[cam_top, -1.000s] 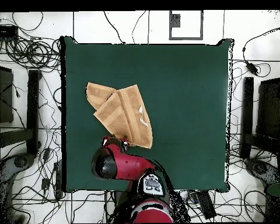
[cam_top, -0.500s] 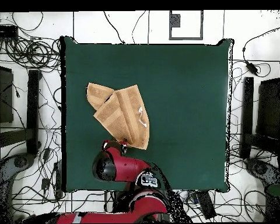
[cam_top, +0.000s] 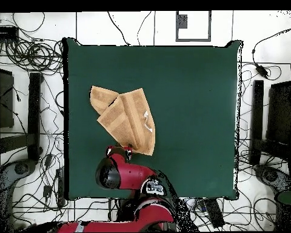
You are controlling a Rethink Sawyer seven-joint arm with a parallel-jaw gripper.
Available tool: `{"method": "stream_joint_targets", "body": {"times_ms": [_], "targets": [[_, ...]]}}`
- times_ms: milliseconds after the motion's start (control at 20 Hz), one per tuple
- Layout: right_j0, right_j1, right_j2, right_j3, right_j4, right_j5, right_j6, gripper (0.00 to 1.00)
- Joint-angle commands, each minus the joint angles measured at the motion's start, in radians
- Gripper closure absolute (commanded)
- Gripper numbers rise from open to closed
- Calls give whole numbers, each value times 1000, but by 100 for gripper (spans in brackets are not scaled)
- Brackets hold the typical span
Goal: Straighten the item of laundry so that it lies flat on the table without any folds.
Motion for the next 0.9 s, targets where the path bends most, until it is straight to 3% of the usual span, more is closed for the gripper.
{"method": "stream_joint_targets", "body": {"times_ms": [50,350,550,600,900], "targets": [[71,-37,52,5,49,114,186,0],[137,-91,-25,-8,80,178,175,0],[114,-86,-3,-4,51,178,176,0],[111,-87,-1,-4,46,184,177,100],[106,-92,3,5,47,186,185,100]]}}
